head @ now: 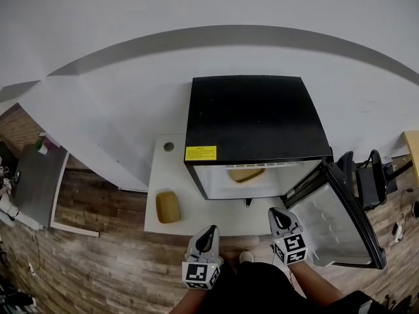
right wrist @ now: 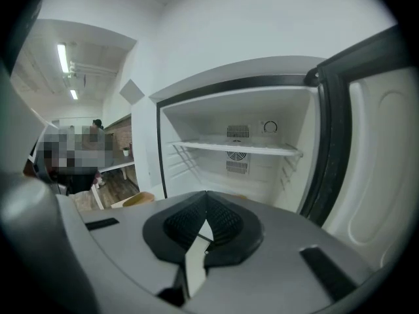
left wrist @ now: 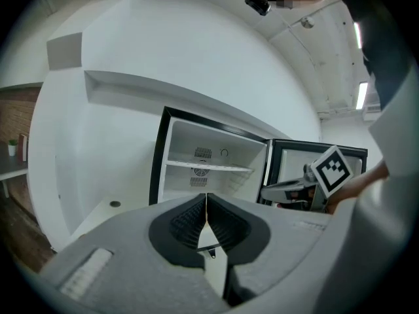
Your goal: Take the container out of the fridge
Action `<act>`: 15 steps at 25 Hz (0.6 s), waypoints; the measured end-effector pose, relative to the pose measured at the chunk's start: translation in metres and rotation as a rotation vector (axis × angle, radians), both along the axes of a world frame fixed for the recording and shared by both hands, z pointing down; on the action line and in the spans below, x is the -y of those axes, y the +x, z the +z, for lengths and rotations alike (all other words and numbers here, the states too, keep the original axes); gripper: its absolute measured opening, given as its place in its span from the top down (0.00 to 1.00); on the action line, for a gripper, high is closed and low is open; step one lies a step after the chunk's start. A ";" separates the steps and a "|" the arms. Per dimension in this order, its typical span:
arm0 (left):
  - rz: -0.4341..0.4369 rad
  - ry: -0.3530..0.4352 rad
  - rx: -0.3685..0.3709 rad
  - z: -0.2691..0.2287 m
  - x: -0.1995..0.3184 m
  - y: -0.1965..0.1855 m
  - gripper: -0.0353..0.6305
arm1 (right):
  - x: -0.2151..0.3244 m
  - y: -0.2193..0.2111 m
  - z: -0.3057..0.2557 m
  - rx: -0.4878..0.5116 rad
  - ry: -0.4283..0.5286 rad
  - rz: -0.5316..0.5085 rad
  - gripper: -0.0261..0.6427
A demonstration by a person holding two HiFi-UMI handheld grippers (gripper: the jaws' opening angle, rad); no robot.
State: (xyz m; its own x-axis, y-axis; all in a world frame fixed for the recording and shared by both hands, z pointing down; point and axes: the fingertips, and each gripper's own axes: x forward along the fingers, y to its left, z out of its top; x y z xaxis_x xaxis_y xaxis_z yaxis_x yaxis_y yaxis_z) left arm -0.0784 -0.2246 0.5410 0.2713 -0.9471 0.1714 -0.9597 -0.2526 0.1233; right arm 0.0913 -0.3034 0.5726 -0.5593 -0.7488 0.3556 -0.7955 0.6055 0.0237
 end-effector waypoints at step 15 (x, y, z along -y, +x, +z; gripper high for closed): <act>-0.007 0.046 -0.066 -0.005 0.011 -0.032 0.92 | 0.011 -0.048 0.023 -0.159 -0.043 -0.175 0.55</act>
